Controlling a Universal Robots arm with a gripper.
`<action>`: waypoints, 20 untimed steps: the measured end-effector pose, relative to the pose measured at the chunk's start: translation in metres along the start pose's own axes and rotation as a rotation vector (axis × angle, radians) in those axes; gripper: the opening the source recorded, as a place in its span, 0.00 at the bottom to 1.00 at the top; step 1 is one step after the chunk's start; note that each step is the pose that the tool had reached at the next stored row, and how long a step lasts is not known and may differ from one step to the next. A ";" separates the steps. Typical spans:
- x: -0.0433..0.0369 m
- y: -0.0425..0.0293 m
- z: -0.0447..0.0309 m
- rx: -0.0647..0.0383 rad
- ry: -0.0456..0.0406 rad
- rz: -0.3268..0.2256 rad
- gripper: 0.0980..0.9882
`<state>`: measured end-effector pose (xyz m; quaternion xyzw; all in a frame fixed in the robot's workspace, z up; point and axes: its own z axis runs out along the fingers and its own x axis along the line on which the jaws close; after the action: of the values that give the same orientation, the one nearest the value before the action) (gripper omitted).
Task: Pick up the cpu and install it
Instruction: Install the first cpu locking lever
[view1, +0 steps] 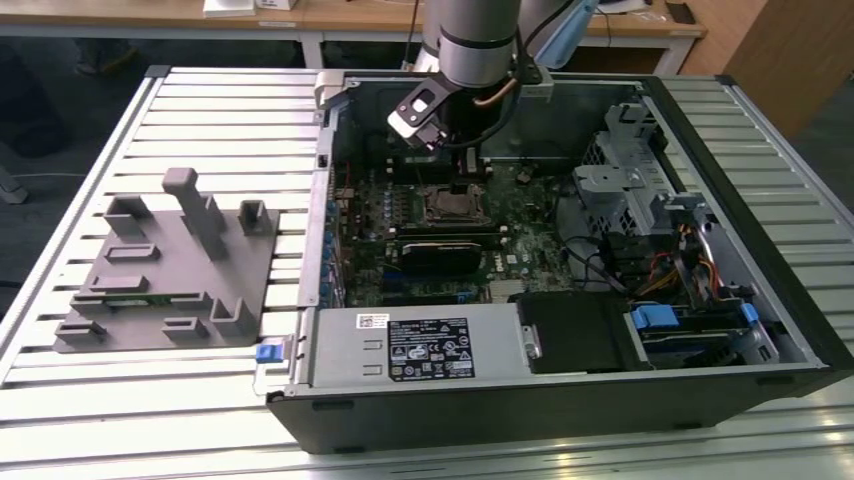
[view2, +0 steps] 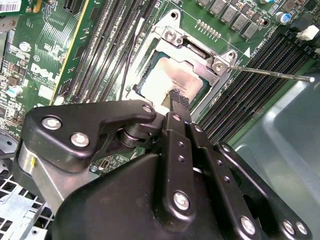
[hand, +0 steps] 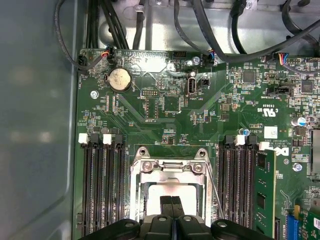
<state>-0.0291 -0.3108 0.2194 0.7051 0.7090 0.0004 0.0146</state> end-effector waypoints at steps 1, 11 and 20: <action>0.0000 0.0000 0.0000 0.000 0.0001 0.000 0.01; 0.0000 0.0000 -0.0023 0.000 0.0000 0.000 0.01; -0.0001 0.0001 -0.0049 0.000 -0.0001 0.000 0.01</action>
<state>-0.0291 -0.3108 0.2242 0.7051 0.7089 0.0003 0.0146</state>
